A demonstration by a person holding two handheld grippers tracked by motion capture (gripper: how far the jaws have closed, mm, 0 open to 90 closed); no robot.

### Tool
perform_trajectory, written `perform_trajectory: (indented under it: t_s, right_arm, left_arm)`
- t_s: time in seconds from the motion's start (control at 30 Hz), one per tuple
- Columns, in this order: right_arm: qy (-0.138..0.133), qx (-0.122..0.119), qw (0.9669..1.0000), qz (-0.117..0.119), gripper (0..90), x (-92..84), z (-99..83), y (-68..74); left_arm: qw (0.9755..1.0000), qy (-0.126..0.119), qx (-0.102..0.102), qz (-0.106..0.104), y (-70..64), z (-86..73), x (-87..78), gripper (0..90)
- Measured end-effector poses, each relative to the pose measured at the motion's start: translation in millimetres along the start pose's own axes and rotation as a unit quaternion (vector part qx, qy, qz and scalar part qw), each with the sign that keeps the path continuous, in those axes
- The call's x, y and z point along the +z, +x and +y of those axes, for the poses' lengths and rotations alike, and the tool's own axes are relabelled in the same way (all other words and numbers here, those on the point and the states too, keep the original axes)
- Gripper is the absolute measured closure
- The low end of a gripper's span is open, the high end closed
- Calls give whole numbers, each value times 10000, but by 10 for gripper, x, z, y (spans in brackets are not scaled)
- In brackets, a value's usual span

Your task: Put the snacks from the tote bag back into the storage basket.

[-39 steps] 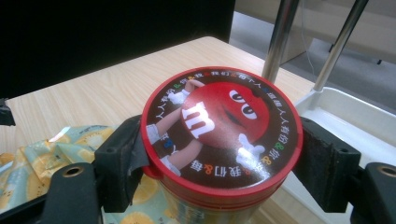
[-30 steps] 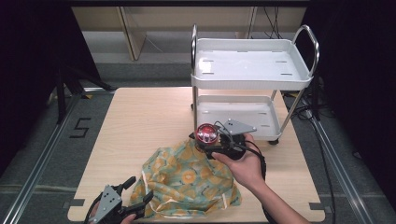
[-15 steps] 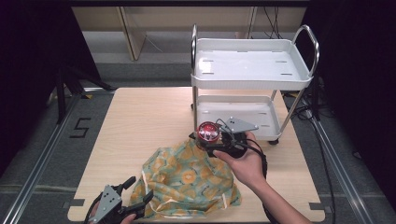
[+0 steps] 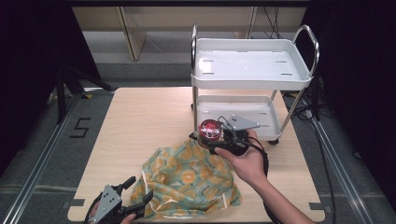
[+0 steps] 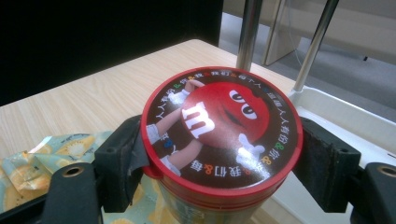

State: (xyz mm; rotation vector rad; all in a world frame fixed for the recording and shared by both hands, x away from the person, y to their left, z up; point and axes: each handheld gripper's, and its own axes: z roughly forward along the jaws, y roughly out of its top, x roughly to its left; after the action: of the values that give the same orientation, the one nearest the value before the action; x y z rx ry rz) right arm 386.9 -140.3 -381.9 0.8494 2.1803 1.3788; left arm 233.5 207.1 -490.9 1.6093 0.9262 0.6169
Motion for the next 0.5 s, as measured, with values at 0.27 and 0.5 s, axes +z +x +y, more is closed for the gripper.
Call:
perform_trajectory:
  t_s: [0.27,0.5]
  right_arm:
    - [-4,-14,10000,-31,261,19,2,-29]
    - [18,93,9999,-50,261,22,-2,-48]
  left_arm:
    - [10000,1,1,-1,2,0,0,216]
    - [10000,-67,-6,-23,4,-4,6,216]
